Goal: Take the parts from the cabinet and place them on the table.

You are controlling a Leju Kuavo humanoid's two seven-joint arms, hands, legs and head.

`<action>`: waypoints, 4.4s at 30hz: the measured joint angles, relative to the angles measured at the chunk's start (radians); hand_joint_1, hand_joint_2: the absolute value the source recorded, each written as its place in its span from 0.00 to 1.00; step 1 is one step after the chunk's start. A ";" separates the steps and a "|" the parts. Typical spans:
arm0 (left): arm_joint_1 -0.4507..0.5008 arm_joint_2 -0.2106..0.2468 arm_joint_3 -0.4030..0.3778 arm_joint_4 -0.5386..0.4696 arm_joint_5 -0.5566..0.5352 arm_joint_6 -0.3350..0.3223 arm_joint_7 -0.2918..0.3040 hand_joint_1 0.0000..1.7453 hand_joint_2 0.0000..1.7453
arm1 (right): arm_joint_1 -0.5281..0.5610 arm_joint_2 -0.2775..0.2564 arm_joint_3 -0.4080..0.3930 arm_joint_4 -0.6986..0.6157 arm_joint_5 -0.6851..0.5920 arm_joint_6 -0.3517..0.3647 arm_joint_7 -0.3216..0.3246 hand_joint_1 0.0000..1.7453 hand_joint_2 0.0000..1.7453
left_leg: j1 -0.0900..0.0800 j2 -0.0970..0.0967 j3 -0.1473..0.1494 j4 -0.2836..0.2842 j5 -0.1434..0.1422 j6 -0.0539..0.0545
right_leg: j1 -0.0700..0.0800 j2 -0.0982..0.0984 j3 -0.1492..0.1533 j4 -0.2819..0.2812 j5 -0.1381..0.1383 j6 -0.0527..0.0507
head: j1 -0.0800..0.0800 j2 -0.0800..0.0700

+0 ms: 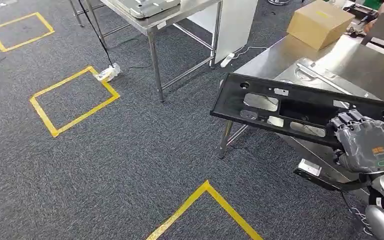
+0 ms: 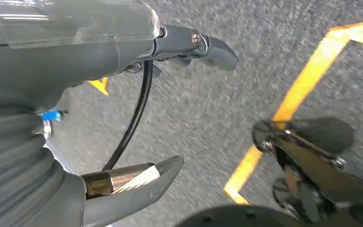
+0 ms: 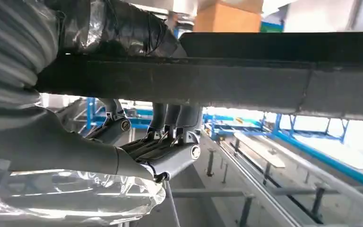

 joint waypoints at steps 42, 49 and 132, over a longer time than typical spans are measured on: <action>-0.005 -0.024 -0.051 0.006 0.036 -0.026 0.015 0.00 1.00 | -0.046 0.005 -0.027 0.060 0.054 0.019 0.000 1.00 1.00 | 0.009 0.110 0.025 -0.022 0.001 0.010 | -0.022 -0.169 0.021 -0.008 -0.005 0.043 | 0.009 0.000; -0.007 -0.023 -0.066 0.006 0.046 -0.033 0.021 0.00 1.00 | -0.071 0.011 -0.018 0.071 0.067 0.024 -0.002 1.00 1.00 | 0.000 0.110 0.019 -0.020 -0.003 0.023 | -0.008 -0.159 0.023 -0.006 -0.013 0.014 | 0.006 0.000; -0.015 -0.046 -0.192 0.045 0.147 -0.045 -0.014 0.00 1.00 | -0.230 0.206 0.187 0.202 0.078 0.066 0.003 1.00 1.00 | 0.003 0.073 -0.144 0.272 -0.123 -0.024 | 0.008 -0.142 0.047 0.013 -0.044 -0.043 | 0.013 0.000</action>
